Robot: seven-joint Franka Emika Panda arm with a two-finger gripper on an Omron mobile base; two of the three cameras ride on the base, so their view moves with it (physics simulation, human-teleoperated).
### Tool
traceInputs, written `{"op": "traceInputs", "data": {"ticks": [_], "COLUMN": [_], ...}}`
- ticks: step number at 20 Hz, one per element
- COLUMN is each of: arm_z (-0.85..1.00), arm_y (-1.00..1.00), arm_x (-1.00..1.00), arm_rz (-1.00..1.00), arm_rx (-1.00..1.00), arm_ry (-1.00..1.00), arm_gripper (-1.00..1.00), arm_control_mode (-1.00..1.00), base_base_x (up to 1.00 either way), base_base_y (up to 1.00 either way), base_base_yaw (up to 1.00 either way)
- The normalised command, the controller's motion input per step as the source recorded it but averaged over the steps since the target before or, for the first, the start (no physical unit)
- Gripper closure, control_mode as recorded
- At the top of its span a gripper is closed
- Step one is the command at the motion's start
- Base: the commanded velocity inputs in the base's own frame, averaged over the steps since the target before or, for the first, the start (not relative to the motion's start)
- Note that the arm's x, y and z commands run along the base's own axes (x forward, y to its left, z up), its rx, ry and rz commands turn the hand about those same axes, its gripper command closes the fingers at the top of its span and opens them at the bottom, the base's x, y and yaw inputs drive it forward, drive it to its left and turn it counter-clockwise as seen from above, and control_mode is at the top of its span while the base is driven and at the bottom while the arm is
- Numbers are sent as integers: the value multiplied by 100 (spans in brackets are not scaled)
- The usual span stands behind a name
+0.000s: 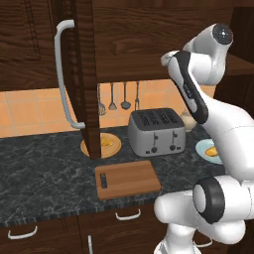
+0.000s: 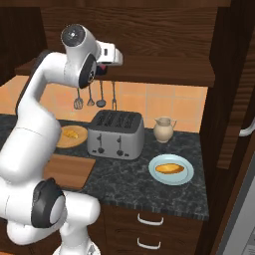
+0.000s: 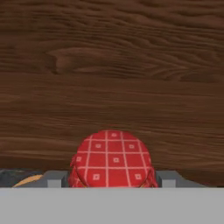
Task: From the different types of pastries on the counter, select a croissant and place it on the cutting board. Then retrieve a jar of jam from the cabinet and place it alongside the croissant on the cutting board.
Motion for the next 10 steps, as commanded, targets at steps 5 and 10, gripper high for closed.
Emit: {"op": "traceInputs", "data": {"ticks": [5,10], "arm_z": [-2,-14], "arm_y": [15,2], "arm_x": [-100,-100], "arm_rz": [0,0], "arm_rx": [0,0], "arm_ry": [3,17], "arm_gripper": [100,100], "arm_control_mode": [-100,-100], "base_base_x": [0,0], "base_base_y": [0,0], "base_base_yaw": [0,0]}}
